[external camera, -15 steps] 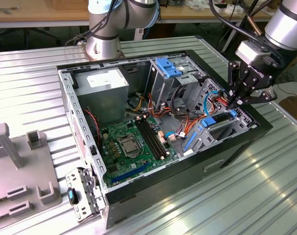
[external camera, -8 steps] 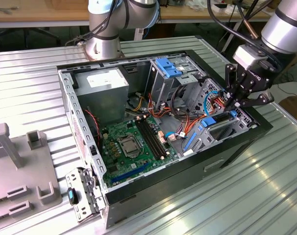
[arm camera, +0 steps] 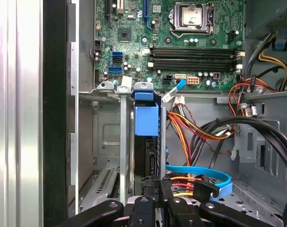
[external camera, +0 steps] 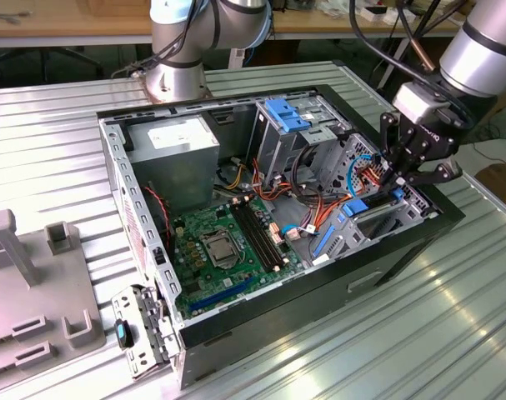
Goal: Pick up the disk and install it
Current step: 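Insert the first disk wire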
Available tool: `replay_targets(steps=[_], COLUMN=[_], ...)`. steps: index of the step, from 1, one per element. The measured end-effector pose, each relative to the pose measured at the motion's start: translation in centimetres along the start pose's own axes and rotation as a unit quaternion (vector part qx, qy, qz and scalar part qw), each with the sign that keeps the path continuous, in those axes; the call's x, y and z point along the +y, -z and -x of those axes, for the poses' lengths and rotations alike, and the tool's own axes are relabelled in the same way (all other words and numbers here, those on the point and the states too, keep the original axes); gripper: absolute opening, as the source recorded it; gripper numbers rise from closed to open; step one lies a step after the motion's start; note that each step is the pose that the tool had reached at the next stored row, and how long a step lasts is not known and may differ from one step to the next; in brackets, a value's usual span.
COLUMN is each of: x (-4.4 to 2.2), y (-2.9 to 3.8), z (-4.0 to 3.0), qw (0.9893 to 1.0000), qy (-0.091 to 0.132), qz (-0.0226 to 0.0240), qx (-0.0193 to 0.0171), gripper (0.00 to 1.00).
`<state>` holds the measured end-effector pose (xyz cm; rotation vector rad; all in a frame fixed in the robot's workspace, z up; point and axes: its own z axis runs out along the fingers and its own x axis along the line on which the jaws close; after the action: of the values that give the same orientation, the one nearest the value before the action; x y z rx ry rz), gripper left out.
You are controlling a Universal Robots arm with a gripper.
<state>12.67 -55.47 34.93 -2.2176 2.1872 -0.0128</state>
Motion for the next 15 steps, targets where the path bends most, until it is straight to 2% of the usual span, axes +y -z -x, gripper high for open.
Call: replay_targets(steps=[3,9,15], x=[0.01,0.01,0.0], y=[-0.33,-0.57,0.07], z=[-0.07,-0.07,-0.06], qw=[1.0,1.0,1.0], qy=[0.0,0.0,-0.003], qz=[0.0,0.0,0.0], qx=[0.0002,0.0001,0.0], gripper=[0.17,0.17,0.17])
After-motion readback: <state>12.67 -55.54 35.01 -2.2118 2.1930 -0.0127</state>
